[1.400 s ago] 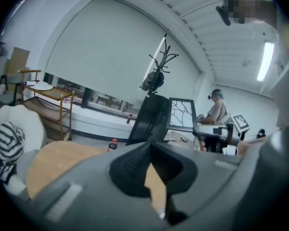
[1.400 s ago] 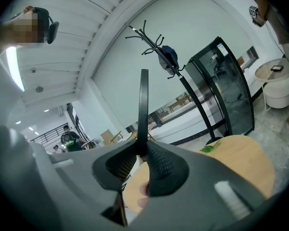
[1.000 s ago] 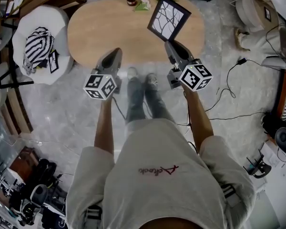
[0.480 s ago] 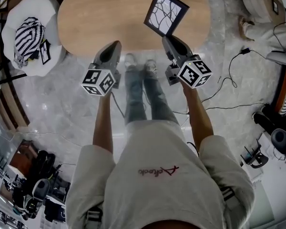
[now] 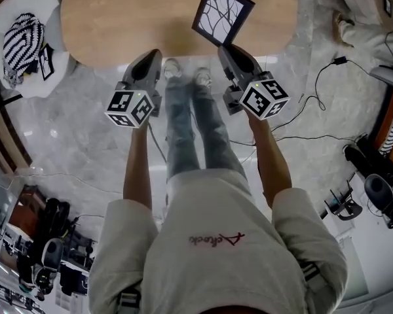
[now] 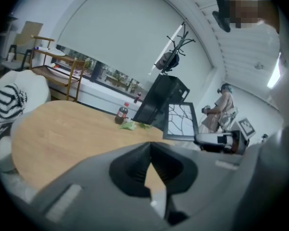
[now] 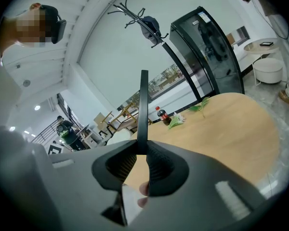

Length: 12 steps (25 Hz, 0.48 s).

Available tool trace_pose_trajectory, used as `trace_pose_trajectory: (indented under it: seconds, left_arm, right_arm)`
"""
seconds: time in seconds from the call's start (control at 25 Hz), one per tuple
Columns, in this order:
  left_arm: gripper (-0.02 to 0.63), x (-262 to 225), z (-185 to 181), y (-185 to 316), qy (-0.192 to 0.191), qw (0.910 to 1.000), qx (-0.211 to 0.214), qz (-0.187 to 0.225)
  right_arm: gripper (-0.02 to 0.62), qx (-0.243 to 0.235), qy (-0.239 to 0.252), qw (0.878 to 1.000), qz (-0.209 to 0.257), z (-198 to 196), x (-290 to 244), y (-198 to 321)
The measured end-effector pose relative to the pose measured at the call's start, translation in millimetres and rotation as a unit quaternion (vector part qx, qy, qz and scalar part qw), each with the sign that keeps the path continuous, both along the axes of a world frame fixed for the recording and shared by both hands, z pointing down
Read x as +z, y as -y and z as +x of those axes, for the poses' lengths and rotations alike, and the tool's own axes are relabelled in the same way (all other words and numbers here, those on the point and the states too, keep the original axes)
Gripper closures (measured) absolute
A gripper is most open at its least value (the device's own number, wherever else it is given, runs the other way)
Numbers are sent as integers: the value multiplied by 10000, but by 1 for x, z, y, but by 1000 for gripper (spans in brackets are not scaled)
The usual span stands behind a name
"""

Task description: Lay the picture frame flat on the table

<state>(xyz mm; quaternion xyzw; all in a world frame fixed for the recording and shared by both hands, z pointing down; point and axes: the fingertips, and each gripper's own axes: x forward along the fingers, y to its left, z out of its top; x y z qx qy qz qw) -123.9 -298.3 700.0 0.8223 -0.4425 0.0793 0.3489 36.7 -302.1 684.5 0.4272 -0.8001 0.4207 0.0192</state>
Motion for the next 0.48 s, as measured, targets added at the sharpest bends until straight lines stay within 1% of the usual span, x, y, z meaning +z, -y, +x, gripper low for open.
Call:
trace_pose_trajectory:
  seconds: [0.24,0.48]
  left_arm:
    - [607,17,13,7,-31,9999,-37,-136]
    - [607,35,31,7,-62,9997,-55,-238]
  right_arm:
    - [529,-100,-79,9995,-272,9,26,-2]
    - [528,-213,-184,9977,-621,21,68,-10]
